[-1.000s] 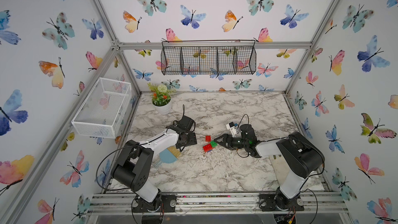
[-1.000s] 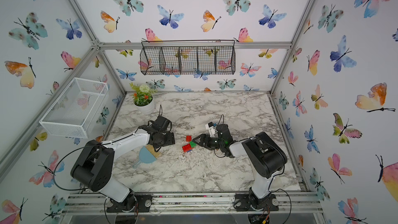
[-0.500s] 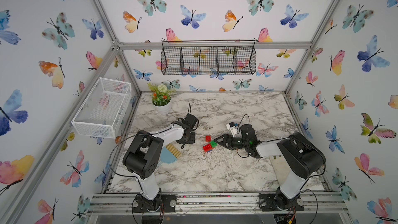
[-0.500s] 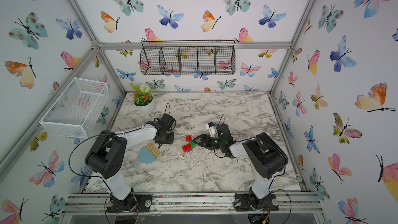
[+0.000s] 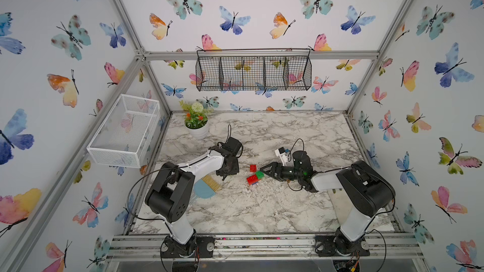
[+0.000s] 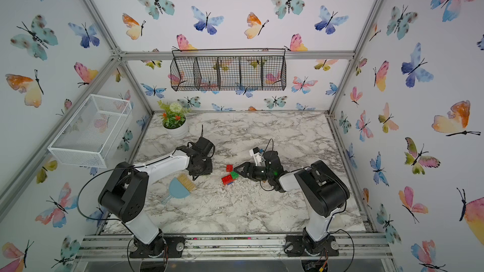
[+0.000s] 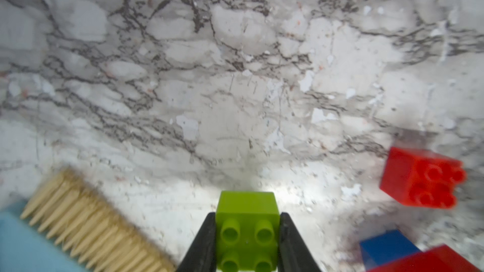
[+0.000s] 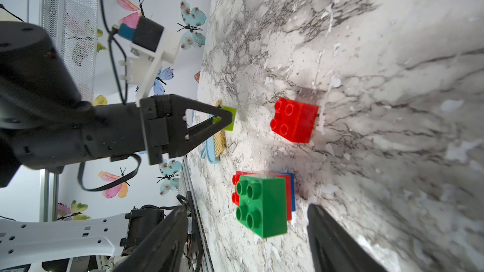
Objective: Assemble the letter v with lego
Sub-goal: Pick up the lego brick from the center of the board, then assemble the lego brick with the lego brick.
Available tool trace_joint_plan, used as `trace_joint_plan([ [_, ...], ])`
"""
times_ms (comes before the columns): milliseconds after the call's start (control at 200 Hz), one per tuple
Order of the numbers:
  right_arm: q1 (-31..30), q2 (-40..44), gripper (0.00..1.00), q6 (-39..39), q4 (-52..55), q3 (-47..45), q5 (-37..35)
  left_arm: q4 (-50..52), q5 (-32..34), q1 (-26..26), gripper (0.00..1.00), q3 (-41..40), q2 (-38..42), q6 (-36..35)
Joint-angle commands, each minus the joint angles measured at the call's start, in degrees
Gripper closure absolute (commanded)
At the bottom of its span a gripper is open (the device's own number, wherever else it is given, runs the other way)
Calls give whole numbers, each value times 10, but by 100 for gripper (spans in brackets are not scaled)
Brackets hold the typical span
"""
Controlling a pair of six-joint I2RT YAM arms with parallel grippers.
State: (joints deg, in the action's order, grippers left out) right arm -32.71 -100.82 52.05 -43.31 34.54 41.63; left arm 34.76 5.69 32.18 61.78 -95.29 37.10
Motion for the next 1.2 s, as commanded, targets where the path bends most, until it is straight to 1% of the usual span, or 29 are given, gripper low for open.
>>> trace_joint_plan([
  [0, -7, -16, 24, 7, -12, 4, 12, 39, -23, 48, 75, 3, 49, 133],
  [110, -7, -24, 24, 27, -28, -4, 7, 9, -38, 83, 77, -18, 60, 196],
  [210, -9, -33, 24, 53, -60, -13, 11, -36, -40, 109, 78, -41, 72, 235],
  [280, -11, -38, 25, 64, -74, -16, 12, -48, -42, 118, 78, -53, 72, 260],
  [375, -15, -42, 25, 78, -90, -21, 9, -58, -34, 124, 78, -61, 77, 274],
  [611, -30, -60, 29, 94, -101, -19, -7, -45, -21, 125, 78, -48, 55, 273],
  [841, -32, -53, 29, 108, -105, -27, -22, -30, 0, 124, 78, -28, 57, 274],
  [1001, -35, -62, 29, 130, -137, -33, -20, -22, 14, 124, 77, -25, 64, 272],
  [1196, -39, -83, 29, 152, -166, -33, -21, -15, 17, 118, 77, -12, 44, 253],
])
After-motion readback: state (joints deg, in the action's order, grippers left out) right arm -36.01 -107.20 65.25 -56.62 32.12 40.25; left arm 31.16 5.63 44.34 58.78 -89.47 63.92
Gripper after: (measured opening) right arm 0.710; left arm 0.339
